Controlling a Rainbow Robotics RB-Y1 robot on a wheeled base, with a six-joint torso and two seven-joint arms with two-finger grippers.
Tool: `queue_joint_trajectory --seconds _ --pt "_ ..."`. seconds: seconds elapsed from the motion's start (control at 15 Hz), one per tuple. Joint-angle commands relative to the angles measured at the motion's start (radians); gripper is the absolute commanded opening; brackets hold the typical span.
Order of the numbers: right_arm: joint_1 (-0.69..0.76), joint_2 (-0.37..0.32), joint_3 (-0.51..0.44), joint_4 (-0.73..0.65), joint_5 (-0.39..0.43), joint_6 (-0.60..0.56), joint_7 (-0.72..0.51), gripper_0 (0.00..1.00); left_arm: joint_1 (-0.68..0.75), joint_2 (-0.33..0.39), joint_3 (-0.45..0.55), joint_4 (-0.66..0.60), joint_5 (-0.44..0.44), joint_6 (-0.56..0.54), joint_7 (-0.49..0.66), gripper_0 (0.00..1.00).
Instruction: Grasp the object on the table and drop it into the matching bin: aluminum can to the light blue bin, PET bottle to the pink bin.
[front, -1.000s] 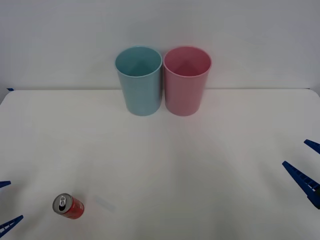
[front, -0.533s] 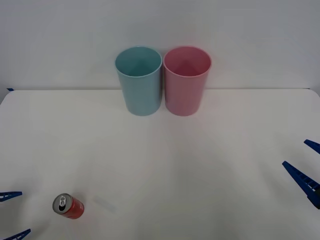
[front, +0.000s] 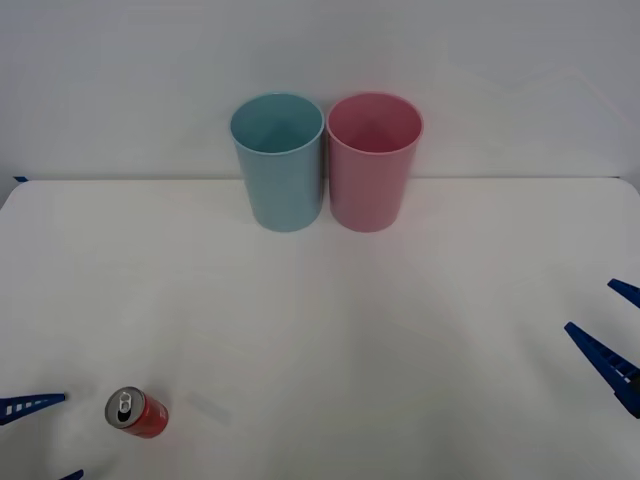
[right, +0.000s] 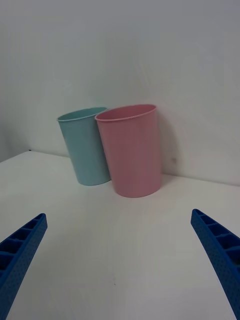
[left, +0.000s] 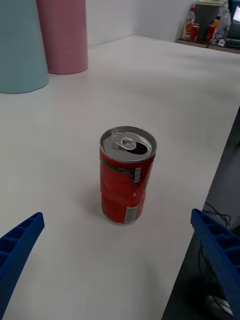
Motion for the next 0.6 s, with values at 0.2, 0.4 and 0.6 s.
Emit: queue_joint_trajectory --seconds 0.2,0.4,0.6 --pt "0.000 0.000 0.000 0.000 0.000 0.000 0.000 1.00 -0.007 -0.085 0.000 0.000 0.005 0.042 -0.044 1.00" --pt "0.000 0.000 0.000 0.000 0.000 0.000 0.000 1.00 -0.018 -0.121 0.000 0.000 -0.018 0.074 -0.060 1.00" --pt "0.000 0.000 0.000 0.000 0.000 0.000 0.000 1.00 -0.032 -0.160 0.001 0.000 -0.046 0.097 -0.063 1.00"
